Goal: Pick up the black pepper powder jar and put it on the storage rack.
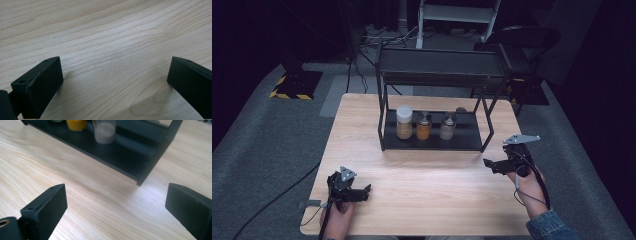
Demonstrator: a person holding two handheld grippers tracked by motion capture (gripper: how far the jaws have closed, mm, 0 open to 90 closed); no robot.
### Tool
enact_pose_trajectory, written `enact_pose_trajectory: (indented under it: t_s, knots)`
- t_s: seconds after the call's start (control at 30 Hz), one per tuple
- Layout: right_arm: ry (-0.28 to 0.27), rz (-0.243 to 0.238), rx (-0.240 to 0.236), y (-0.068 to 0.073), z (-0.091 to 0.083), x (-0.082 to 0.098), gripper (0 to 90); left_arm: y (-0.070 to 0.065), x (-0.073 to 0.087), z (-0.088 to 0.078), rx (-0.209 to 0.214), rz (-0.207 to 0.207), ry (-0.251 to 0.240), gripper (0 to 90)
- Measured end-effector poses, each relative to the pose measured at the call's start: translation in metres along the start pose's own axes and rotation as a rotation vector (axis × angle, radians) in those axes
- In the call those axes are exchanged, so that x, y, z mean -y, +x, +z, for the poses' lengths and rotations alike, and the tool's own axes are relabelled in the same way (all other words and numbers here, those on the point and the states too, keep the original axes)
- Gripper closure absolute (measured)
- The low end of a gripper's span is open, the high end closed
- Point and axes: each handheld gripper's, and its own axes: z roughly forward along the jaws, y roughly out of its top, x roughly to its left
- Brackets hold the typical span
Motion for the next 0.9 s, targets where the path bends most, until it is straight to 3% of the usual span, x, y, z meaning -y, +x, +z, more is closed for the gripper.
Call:
enact_pose_trajectory:
  t_s: [0.47, 0.9]
  knots:
    - [0.027, 0.014, -0.016, -0.002, 0.022, 0.036, 3.4, 0.0, 0.0, 0.0, 0.0, 0.0, 0.0, 0.2]
    - [0.047, 0.03, 0.005, 0.0, 0.045, 0.073, 3.2, 0.0, 0.0, 0.0, -0.002, -0.002, 0.0, 0.2]
